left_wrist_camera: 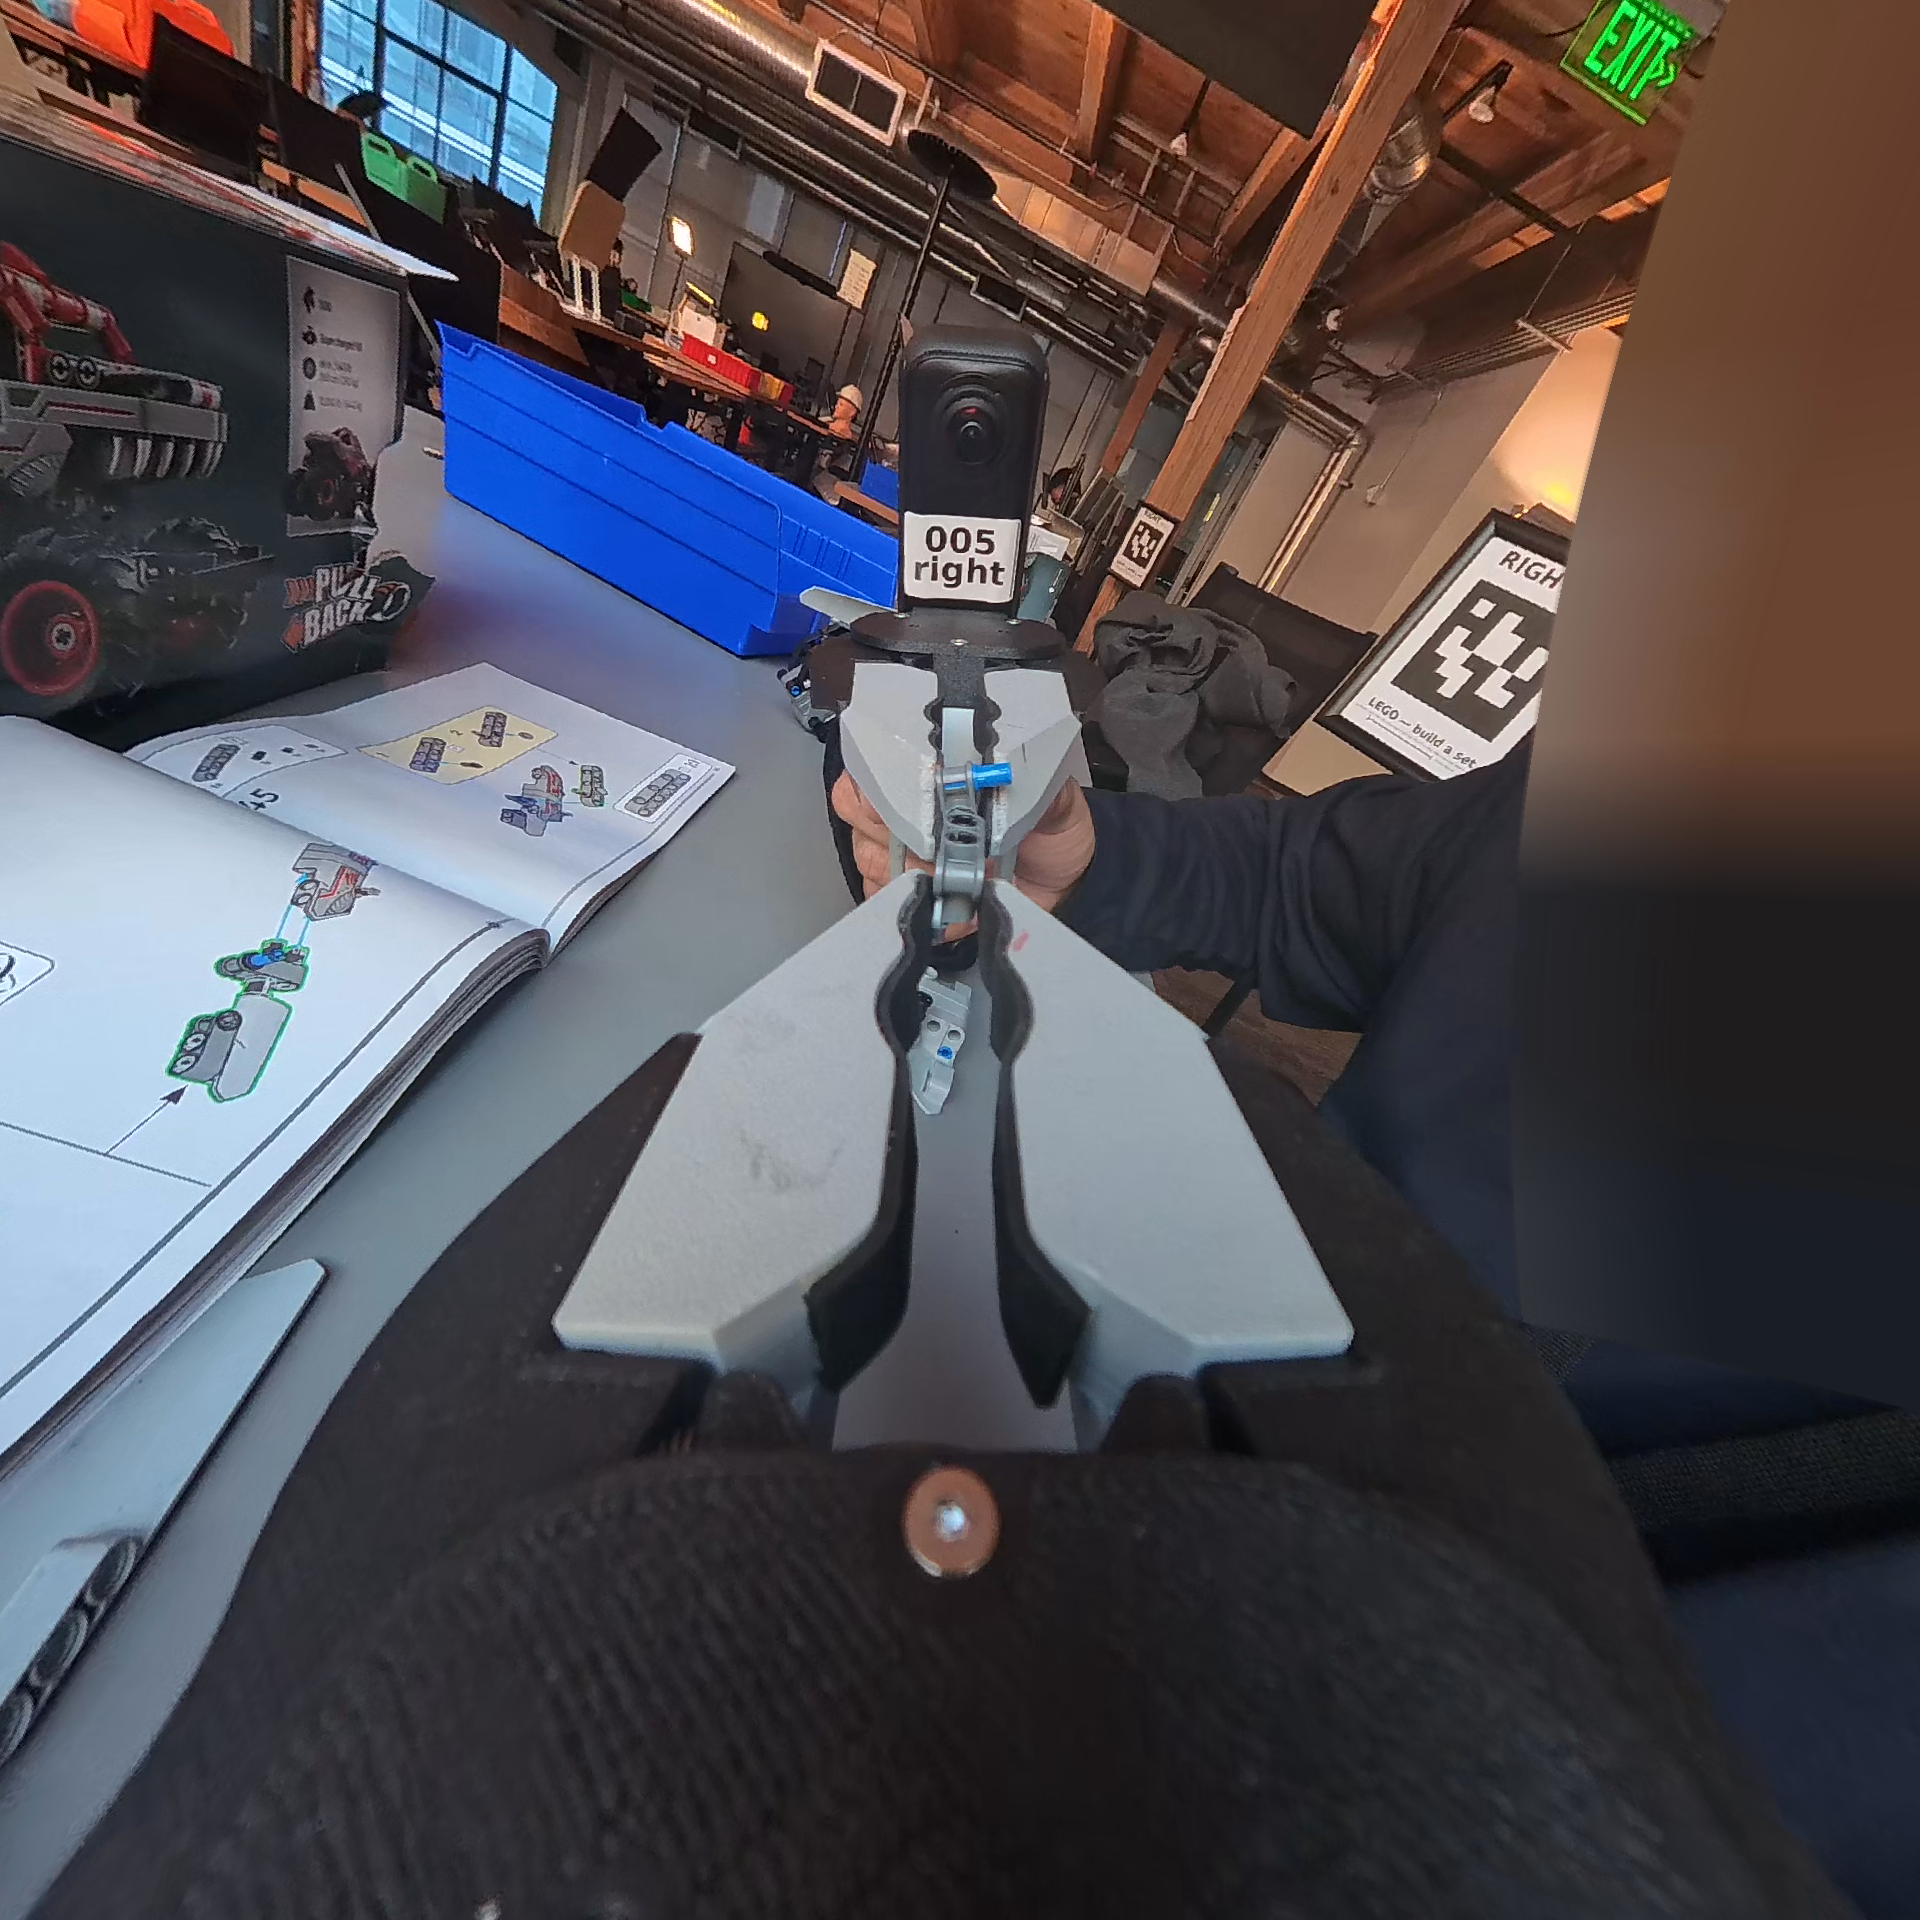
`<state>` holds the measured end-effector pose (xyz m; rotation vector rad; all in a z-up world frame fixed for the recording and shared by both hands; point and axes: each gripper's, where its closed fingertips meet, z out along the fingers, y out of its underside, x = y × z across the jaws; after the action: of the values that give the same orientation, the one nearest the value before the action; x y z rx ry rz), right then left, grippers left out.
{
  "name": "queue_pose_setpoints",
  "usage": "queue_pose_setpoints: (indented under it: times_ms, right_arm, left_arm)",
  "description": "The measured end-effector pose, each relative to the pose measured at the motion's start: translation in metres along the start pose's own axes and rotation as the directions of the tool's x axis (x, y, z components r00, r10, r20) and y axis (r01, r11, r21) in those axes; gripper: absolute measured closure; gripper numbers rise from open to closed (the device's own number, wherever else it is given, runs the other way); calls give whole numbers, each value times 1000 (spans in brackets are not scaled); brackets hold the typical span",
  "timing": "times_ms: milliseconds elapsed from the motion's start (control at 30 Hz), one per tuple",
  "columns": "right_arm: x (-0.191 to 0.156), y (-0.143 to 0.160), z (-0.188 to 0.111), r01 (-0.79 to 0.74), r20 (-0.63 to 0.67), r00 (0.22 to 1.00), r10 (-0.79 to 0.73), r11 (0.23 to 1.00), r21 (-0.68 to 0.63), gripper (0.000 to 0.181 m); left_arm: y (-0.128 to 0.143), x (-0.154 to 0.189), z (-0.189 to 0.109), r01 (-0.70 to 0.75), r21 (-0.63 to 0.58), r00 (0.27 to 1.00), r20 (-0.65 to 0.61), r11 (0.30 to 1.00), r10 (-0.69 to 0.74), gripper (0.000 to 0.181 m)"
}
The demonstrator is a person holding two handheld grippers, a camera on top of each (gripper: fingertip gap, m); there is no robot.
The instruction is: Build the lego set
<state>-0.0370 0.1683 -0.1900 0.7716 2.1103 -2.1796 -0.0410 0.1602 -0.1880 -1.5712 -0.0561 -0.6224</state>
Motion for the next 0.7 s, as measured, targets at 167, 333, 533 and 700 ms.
queue_pose_setpoints:
  times_ms: [167,333,533,700]
  right_arm:
    - [1,0,-1,3,-4,1000,-3,1000,0,176]
    - [6,-10,-10,-9,-13,1000,10,999,47,176]
    - [17,-14,-22,23,-81,997,-18,998,56,176]
    - [20,-19,-30,82,-126,989,-75,995,57,176]
  left_arm:
    - [1,-2,-1,18,-9,1000,-2,1000,-18,175]
    - [-7,-16,-11,17,16,998,52,1000,-18,172]
    - [-7,-21,-11,-23,0,997,75,1000,23,173]
    - [-7,-8,-17,-206,-104,977,39,973,211,178]
